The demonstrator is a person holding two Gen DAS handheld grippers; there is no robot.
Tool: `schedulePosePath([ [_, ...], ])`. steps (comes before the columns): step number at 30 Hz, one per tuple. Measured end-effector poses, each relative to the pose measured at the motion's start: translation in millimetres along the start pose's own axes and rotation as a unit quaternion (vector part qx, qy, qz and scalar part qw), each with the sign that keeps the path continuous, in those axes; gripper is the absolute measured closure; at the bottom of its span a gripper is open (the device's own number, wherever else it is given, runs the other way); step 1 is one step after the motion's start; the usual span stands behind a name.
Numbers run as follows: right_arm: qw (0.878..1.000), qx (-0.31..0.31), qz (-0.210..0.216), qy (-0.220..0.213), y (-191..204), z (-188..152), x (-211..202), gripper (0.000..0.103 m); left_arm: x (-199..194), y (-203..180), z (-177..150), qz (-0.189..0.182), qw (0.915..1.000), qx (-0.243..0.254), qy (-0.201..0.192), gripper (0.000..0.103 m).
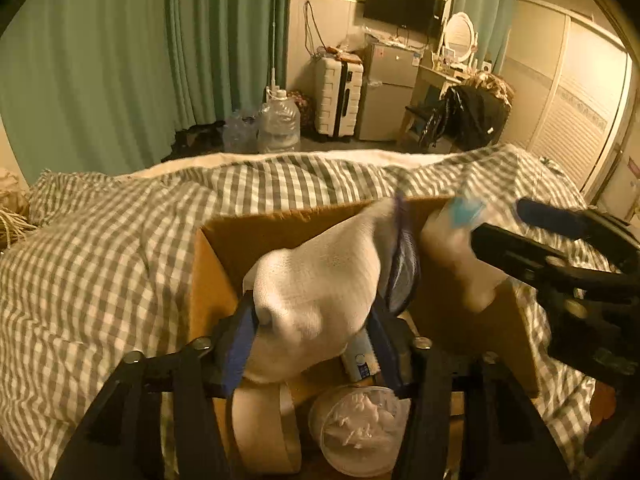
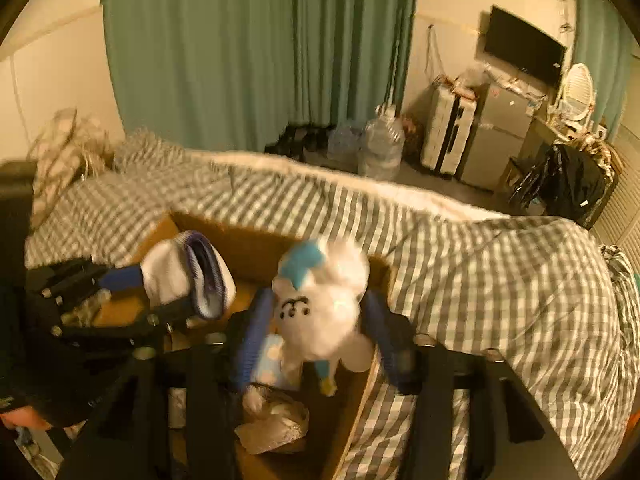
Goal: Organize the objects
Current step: 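Lower the sock into the box with the left tool while the right tool drops the plush toy in, then grasp the black cup with the right tool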
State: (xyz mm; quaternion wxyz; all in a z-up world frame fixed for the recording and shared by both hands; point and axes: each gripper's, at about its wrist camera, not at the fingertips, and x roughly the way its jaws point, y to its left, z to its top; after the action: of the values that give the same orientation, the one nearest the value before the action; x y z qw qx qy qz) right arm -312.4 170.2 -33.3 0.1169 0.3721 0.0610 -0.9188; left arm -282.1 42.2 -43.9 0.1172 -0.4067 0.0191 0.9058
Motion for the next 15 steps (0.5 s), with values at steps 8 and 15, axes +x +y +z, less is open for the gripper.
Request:
schedulePosePath([
  [8, 0.997, 0.018, -0.038, -0.061, -1.7, 7.5, -96.3, 0.018, -90.2, 4.3, 4.9, 0.026, 0.9971, -0.007, -0.072, 0.005],
  [15, 0.995, 0.000, -0.060, -0.081, 27.7, -27.4, -180.6, 0.011, -165.2, 15.0, -37.3, 0.052, 0.9923, -0.002, -0.113, 0.000],
])
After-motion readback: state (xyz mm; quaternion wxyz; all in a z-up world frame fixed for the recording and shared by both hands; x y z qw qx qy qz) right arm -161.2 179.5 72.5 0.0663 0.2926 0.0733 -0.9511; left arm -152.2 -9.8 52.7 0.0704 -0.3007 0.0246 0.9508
